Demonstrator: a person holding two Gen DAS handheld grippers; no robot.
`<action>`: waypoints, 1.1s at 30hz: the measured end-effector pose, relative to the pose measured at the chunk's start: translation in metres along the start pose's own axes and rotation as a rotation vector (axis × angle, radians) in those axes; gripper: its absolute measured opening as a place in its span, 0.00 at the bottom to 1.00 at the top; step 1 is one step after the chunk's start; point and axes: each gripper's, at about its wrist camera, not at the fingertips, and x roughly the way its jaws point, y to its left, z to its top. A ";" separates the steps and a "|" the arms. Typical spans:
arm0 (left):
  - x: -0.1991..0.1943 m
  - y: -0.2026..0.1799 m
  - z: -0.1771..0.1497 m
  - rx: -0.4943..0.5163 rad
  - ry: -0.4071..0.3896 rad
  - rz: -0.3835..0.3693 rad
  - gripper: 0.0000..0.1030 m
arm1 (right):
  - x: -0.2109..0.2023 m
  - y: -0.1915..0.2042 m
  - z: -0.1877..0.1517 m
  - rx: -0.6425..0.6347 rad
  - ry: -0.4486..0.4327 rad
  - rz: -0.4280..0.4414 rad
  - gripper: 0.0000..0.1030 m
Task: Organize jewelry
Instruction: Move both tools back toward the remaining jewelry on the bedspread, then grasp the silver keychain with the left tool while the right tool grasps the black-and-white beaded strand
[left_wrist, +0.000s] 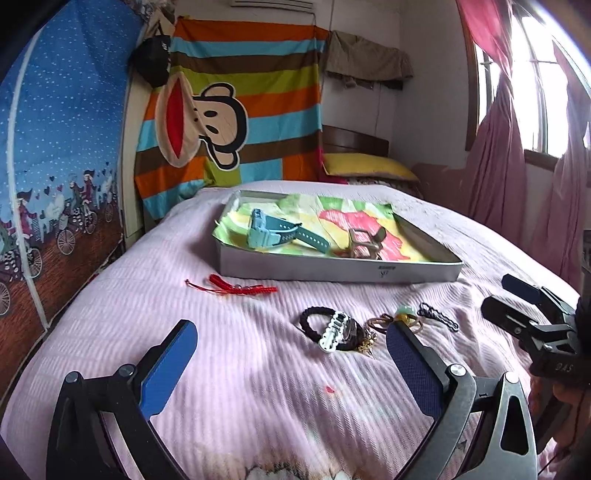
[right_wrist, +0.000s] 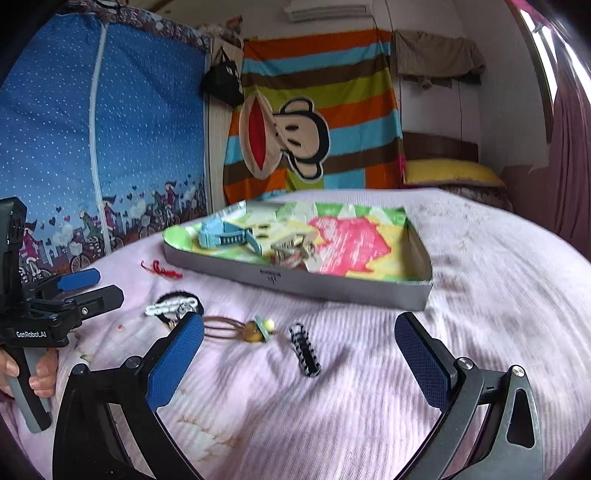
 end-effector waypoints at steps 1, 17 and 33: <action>0.001 -0.001 0.000 0.004 0.005 -0.004 1.00 | 0.002 -0.001 -0.001 0.004 0.009 0.003 0.99; 0.023 -0.012 0.004 0.074 0.084 -0.093 0.75 | 0.046 -0.005 -0.012 0.041 0.167 0.053 0.54; 0.044 -0.014 -0.003 0.084 0.171 -0.153 0.31 | 0.073 -0.008 -0.022 0.080 0.259 0.081 0.33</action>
